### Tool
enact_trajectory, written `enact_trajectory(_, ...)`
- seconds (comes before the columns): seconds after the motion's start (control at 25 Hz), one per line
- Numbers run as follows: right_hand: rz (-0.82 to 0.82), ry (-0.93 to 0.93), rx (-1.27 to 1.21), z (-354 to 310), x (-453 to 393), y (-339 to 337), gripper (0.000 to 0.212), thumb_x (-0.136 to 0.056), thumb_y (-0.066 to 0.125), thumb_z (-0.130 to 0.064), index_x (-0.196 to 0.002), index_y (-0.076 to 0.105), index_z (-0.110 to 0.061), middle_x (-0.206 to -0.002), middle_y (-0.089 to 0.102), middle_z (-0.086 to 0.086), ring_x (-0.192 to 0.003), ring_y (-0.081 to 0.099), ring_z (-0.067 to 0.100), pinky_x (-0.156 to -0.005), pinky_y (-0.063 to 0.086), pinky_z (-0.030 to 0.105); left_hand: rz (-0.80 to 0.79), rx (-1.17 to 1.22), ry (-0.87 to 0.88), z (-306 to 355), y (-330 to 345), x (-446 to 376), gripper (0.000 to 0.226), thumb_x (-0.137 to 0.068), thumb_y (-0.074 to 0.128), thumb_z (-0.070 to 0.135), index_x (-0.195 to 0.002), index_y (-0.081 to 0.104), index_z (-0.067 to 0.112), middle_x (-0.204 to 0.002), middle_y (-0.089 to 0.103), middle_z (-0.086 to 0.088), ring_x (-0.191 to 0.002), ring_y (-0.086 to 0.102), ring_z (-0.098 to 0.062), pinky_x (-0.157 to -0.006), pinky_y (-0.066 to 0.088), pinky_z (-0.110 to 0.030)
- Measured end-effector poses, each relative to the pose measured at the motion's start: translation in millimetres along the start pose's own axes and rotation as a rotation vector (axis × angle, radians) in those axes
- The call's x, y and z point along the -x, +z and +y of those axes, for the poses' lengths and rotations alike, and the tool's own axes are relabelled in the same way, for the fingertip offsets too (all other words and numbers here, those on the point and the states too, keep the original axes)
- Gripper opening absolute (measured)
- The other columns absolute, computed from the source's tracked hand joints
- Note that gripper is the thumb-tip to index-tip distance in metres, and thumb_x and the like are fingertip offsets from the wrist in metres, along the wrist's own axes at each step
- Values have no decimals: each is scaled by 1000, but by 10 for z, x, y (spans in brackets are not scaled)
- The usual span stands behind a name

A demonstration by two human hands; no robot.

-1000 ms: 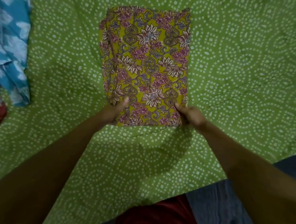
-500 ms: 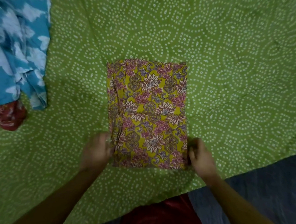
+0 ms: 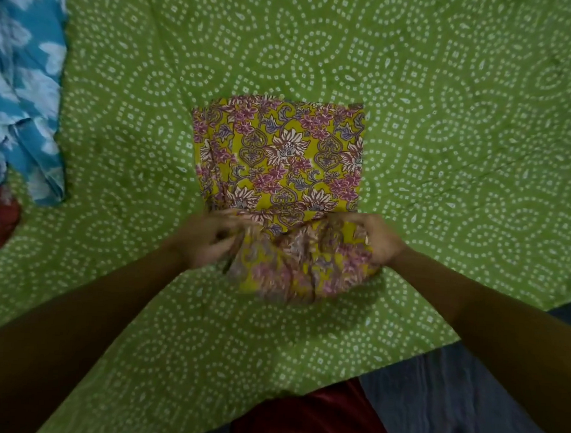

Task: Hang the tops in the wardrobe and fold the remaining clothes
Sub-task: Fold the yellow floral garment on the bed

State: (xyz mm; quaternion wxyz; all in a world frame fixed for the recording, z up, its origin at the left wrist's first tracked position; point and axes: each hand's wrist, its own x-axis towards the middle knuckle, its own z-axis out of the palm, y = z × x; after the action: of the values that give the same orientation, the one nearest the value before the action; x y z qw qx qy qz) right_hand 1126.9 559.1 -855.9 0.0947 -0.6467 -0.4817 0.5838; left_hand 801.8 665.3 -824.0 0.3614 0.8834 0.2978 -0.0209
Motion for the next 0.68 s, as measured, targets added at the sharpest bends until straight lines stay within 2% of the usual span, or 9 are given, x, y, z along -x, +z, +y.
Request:
enact_trajectory(0.08,153,248,-455,-95,-119,-75,64,-91,53,-46,-134,48,1,-134,53,18,-125,49,34,-89,45,29,296,595,-420,180,-181,-195,57,-97,27,53,-79,78,34,-80,74,9,-76,69,-2,-69,54,-26)
enact_trajectory(0.12,187,277,-528,-148,-175,-139,63,-94,51,-44,-135,45,4,-130,55,16,-123,51,32,-88,44,29,334,816,-578,150,-274,-298,71,-100,15,52,-78,78,30,-74,73,9,-69,68,-2,-64,54,-23)
enact_trajectory(0.2,231,260,-614,-357,-314,-251,47,-96,53,-34,-130,53,-2,-116,63,5,-112,59,24,-85,48,24,323,1145,-786,86,-402,-438,81,-97,2,58,-98,73,19,-74,74,6,-69,70,-5,-58,53,-19)
enact_trajectory(0.28,185,354,-756,-550,-410,-328,67,-78,62,-63,-123,62,-14,-110,70,2,-103,66,23,-88,53,32,297,1180,-853,83,-441,-455,66,-96,13,63,-109,63,22,-75,73,7,-71,70,-5,-60,54,-19)
enact_trajectory(0.32,188,369,-755,-482,-460,-319,80,-65,68,-72,-120,64,-14,-110,71,4,-100,68,24,-89,53,36,292,1095,-866,57,-411,-456,49,-95,30,60,-100,62,24,-72,71,9,-70,68,-6,-62,55,-19)
enact_trajectory(0.36,227,352,-721,-465,-447,-297,82,-60,72,-71,-118,65,-13,-109,71,6,-96,69,24,-87,54,36,285,983,-877,-2,-352,-449,33,-91,49,54,-83,59,24,-66,64,9,-64,63,-7,-61,53,-17)
enact_trajectory(0.44,399,344,-623,-438,-370,-231,58,-76,73,-48,-115,65,-6,-106,71,9,-86,69,21,-79,57,33,288,764,-872,-10,-287,-425,39,-86,68,34,-61,42,19,-51,46,9,-48,46,-1,-47,39,-11)
enact_trajectory(0.56,515,224,-643,-419,-242,-132,32,-92,61,-19,-119,57,-2,-108,68,10,-88,67,20,-73,57,25,351,696,-839,29,-185,-280,42,-88,67,21,-57,40,16,-48,44,7,-39,41,4,-43,32,-7)
enact_trajectory(0.68,557,208,-683,-496,-276,-156,40,-88,67,-26,-117,46,-10,-104,62,1,-86,63,13,-69,53,20,281,798,-884,90,-256,-320,32,-90,61,39,-66,53,19,-54,56,11,-49,52,1,-48,40,-9)
